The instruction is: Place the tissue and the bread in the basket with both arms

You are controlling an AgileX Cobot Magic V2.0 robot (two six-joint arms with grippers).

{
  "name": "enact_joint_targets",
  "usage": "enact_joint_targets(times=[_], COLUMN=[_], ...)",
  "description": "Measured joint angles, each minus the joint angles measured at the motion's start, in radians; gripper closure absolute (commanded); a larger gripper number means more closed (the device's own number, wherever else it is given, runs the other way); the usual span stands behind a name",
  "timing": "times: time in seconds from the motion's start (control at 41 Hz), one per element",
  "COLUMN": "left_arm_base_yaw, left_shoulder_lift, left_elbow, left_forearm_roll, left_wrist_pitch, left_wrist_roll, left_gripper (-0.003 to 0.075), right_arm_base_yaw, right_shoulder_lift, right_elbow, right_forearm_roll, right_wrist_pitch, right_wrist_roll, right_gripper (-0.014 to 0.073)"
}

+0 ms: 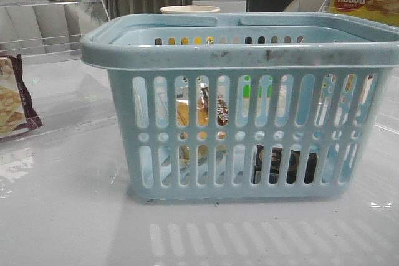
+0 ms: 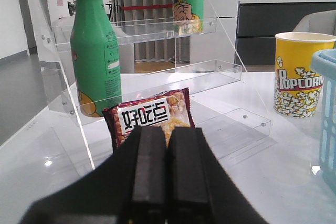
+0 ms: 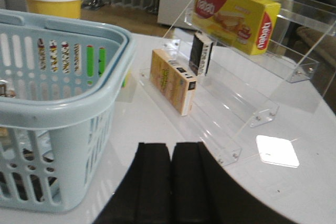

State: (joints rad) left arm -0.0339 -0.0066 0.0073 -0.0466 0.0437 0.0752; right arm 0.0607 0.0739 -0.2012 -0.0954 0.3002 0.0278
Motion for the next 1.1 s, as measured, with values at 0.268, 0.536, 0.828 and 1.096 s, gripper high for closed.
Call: enact_joint_targets(times=[0.268, 0.536, 0.828, 1.096], left_arm_base_yaw=[0.000, 0.000, 0.000, 0.000], left_shoulder_lift=[0.000, 0.000, 0.000, 0.000], left_elbow=[0.000, 0.000, 0.000, 0.000], left_forearm_roll=[0.000, 0.000, 0.000, 0.000], left_wrist_pitch=[0.000, 0.000, 0.000, 0.000], left_wrist_roll=[0.000, 0.000, 0.000, 0.000], left_gripper=[0.0629, 0.0629, 0.0629, 0.0629], right_arm_base_yaw=[-0.038, -0.038, -0.038, -0.038], right_shoulder_lift=[-0.084, -0.084, -0.084, -0.084], right_elbow=[0.224, 0.230, 0.230, 0.230], right_forearm_roll=[0.000, 0.023, 0.052, 0.052], right_wrist_pitch=[-0.219, -0.264, -0.275, -0.275], right_wrist_roll=[-0.002, -0.004, -0.005, -0.005], right_gripper=[0.0538, 0.0538, 0.0538, 0.0538])
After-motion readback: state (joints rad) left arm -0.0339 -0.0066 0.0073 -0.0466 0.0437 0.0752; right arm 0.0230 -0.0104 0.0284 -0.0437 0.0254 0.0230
